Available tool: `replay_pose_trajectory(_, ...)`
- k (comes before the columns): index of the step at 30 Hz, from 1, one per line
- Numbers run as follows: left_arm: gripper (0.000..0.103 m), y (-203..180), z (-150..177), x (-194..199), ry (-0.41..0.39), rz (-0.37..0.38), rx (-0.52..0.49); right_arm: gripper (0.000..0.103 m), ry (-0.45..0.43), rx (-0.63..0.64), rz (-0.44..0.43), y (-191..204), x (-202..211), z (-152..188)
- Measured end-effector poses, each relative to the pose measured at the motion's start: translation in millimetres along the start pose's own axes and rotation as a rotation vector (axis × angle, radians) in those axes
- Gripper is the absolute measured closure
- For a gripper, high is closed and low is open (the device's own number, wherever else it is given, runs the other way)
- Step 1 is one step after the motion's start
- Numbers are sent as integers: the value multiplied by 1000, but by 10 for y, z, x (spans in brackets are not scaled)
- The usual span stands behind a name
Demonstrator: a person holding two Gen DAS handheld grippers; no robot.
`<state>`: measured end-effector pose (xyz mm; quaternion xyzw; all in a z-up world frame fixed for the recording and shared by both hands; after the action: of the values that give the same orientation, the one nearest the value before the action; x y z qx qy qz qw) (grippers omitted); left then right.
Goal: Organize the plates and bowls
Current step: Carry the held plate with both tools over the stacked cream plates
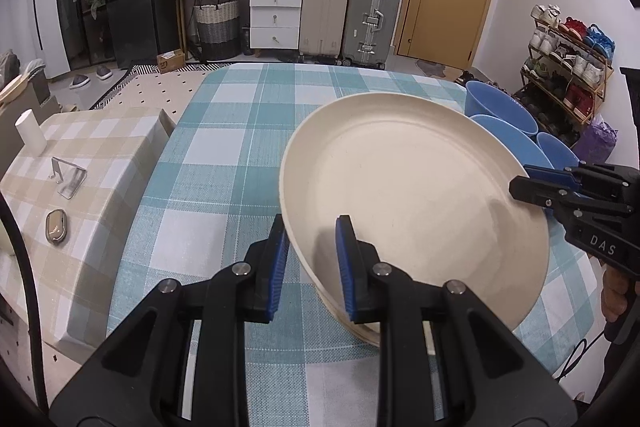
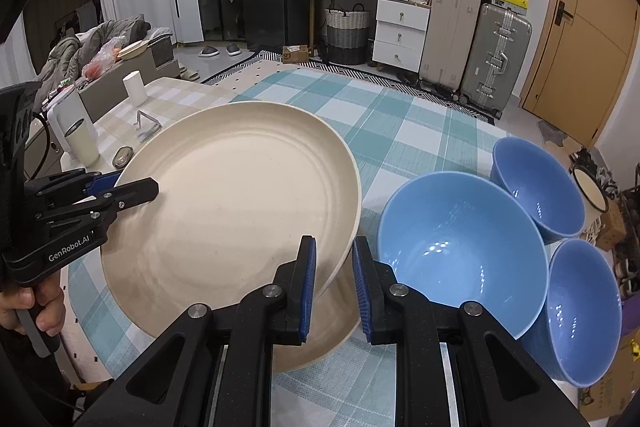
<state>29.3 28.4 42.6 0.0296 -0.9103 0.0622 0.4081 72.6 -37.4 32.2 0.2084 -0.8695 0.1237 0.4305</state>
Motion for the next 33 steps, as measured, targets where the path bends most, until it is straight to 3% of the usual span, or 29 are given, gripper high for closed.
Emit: replay_pose_trajectory(33, 84, 24, 127, -627, 55, -24, -67, 83, 27, -88, -7, -46, -398, 380)
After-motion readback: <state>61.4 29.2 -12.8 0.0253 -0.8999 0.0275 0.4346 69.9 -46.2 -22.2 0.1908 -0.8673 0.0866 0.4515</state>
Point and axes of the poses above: each gripper's, at about its wrist camera, not at the fingertips, and x roughly against the way its jaws point, y to its left, z to its underside, the point moved 1 cm from there along -x, roughly the way its jaws point, and after that the axes turned 4 degrees about y, right-handed, at the moved point
